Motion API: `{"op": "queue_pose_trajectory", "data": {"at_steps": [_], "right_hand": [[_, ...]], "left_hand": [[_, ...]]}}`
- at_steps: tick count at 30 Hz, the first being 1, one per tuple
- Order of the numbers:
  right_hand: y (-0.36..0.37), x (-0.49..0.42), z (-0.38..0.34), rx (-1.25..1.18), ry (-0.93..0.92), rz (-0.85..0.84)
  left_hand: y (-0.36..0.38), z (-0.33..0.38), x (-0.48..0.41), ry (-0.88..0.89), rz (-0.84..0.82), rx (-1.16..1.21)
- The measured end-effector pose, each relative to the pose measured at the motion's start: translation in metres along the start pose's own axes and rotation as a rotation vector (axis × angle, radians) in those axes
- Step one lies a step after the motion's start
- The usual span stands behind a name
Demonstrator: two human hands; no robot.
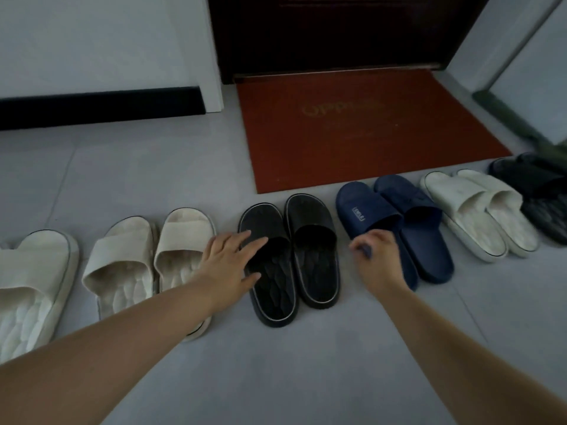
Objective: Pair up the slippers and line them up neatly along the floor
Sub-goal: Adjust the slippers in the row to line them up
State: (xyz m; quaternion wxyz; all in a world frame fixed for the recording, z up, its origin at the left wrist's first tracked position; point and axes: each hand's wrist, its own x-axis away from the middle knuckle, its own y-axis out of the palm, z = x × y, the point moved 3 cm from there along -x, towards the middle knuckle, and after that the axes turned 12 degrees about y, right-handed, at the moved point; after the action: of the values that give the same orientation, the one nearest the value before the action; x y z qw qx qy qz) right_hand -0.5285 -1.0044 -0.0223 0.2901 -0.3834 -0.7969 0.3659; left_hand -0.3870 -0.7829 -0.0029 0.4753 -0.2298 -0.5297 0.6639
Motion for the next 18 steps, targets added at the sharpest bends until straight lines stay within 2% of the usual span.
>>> {"op": "queue_pose_trajectory", "data": {"at_steps": [2,4,11,18], "right_hand": [[-0.025,-0.021,0.028,-0.009,0.163,0.079],[-0.041,-0.040,0.048,0.013,0.277,0.070],[-0.040,-0.084,0.057,-0.125,0.313,-0.094],[-0.034,-0.102,0.064,-0.426,0.499,0.040]], "left_hand": [[-0.005,0.010,-0.020,0.045,-0.003,0.005],[-0.007,0.016,-0.044,0.038,0.007,0.084],[0.014,0.015,-0.084,-0.096,0.055,0.255],[0.035,0.018,-0.078,-0.167,0.263,0.371]]}}
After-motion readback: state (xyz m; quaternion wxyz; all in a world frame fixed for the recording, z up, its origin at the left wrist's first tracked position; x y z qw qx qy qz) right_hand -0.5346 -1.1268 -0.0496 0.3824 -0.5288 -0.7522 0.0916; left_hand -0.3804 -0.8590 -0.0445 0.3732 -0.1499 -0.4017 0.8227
